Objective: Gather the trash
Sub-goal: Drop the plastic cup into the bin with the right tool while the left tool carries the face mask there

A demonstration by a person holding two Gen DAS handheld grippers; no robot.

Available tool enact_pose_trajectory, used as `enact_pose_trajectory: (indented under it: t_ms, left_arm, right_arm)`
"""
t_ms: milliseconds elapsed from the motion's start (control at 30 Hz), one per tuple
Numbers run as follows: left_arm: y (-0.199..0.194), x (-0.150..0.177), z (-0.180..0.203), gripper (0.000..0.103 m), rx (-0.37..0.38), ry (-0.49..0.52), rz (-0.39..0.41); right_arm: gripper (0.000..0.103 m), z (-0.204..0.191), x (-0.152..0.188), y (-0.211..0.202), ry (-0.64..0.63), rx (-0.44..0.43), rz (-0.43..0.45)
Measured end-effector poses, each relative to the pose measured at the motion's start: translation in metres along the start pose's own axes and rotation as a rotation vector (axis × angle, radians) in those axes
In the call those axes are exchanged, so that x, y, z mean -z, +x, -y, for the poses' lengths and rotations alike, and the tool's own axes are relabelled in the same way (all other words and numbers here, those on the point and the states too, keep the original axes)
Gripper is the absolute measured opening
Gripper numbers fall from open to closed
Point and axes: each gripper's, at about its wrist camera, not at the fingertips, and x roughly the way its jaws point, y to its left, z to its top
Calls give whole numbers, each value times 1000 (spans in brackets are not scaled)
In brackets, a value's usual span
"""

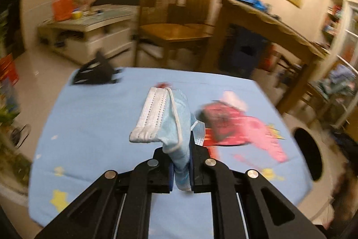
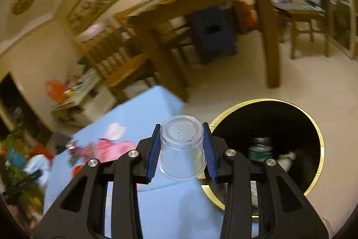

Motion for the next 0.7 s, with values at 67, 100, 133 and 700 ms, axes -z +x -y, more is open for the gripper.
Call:
enact_pose_trajectory:
  t_ms: [67, 100, 133, 700]
  left_arm:
    - [3, -1, 34, 9, 56, 56, -10]
    - [6, 0, 46, 9, 72, 74, -15]
    - [8, 2, 67, 9, 107, 105, -26]
    - [93, 47, 302, 10, 418, 435, -253]
  right_arm:
    - [36, 27, 5, 15, 64, 59, -58]
    - [36, 41, 7, 21, 103, 73, -87]
    - [36, 51, 8, 25, 131, 82, -104]
    - [97, 140, 16, -31, 482, 151, 130]
